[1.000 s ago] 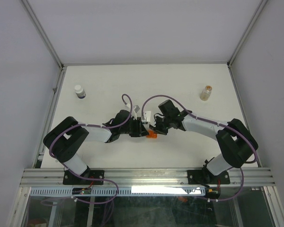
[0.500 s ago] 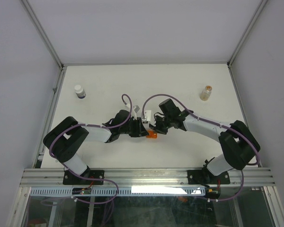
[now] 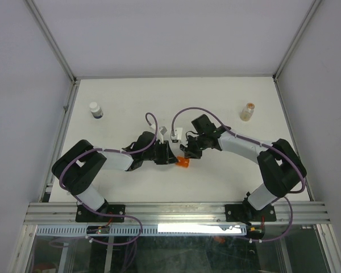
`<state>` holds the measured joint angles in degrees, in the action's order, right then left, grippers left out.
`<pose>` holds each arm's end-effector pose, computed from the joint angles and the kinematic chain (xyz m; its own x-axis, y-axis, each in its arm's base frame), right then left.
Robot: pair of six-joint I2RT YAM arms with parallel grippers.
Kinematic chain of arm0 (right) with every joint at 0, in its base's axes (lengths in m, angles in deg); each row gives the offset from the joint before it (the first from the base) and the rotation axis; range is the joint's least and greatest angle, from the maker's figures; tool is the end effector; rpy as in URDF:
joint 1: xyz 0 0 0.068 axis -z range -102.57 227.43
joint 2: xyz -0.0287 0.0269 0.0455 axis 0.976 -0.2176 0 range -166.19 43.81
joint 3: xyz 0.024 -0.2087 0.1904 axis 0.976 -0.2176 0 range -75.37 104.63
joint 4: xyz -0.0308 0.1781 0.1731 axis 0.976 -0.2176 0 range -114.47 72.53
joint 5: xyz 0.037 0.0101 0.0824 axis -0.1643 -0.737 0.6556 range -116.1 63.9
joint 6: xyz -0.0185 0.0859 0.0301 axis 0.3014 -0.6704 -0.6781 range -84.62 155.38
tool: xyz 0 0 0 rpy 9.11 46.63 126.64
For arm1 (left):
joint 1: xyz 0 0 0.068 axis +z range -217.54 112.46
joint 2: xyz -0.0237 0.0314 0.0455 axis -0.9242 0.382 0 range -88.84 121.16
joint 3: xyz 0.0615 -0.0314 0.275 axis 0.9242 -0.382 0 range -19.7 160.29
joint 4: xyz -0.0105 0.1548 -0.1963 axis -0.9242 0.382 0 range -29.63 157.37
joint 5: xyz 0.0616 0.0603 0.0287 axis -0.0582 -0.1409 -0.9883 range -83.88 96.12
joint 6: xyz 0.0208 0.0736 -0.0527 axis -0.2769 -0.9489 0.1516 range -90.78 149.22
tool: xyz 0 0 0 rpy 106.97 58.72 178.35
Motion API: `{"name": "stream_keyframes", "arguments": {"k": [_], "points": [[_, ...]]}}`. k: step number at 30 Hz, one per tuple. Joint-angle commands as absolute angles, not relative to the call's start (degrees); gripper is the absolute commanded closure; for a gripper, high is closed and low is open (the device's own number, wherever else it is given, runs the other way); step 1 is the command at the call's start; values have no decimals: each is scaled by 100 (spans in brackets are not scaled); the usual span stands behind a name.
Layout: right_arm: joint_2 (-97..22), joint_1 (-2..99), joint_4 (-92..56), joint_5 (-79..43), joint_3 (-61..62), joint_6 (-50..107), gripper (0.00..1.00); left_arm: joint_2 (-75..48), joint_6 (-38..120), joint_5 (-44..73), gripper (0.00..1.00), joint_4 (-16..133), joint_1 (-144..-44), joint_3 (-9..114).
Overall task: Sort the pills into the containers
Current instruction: Close the pill container at the center of the board.
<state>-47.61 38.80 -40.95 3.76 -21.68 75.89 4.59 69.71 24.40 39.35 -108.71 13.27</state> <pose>0.2228 0.2312 0.1650 -0.0471 -0.7587 -0.6497 -0.9988 0.0458 0.0188 0.2251 -0.2316 0.1176 -0.8880 -0.0426 -0.4580 0.3035 0.6939 -0.6530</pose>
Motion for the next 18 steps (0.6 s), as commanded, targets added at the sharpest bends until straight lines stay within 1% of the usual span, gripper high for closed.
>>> {"name": "stream_keyframes", "arguments": {"k": [1, 7, 14, 18], "points": [[-4066, 3962, -4244, 1038, -2082, 7474, 93, 358, 6921, 2534, 73, 3892, -10825, 1350], [-4093, 3954, -4296, 1153, -2117, 7508, 92, 391, 6940, 2597, 73, 3893, -10827, 1398], [-5074, 3951, -4725, 645, -1958, 7784, 94, 419, 6921, 2658, 73, 3877, -10826, 1447], [-5059, 3985, -4739, 580, -1884, 7701, 94, 402, 6895, 2677, 73, 3879, -10829, 1467]]}}
